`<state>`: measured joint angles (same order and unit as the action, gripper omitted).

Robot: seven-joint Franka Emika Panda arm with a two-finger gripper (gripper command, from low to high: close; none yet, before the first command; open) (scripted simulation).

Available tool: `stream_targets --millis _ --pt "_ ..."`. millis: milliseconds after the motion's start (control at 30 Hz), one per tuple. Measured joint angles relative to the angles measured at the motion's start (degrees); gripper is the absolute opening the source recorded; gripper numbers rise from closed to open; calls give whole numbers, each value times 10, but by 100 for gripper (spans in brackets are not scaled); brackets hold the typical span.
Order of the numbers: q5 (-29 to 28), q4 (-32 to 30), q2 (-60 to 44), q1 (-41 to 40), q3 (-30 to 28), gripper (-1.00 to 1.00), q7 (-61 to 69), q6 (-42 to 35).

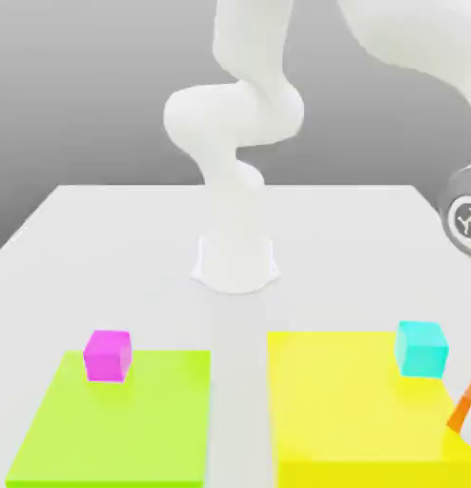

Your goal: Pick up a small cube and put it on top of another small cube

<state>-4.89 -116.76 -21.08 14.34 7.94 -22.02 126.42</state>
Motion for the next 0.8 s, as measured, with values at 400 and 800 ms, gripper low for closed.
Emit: stream_targets --millis 400,800 --pt "22 -214 208 -199 -118 -100 239 68" --pt "10 -401 327 -292 -206 -100 401 188"
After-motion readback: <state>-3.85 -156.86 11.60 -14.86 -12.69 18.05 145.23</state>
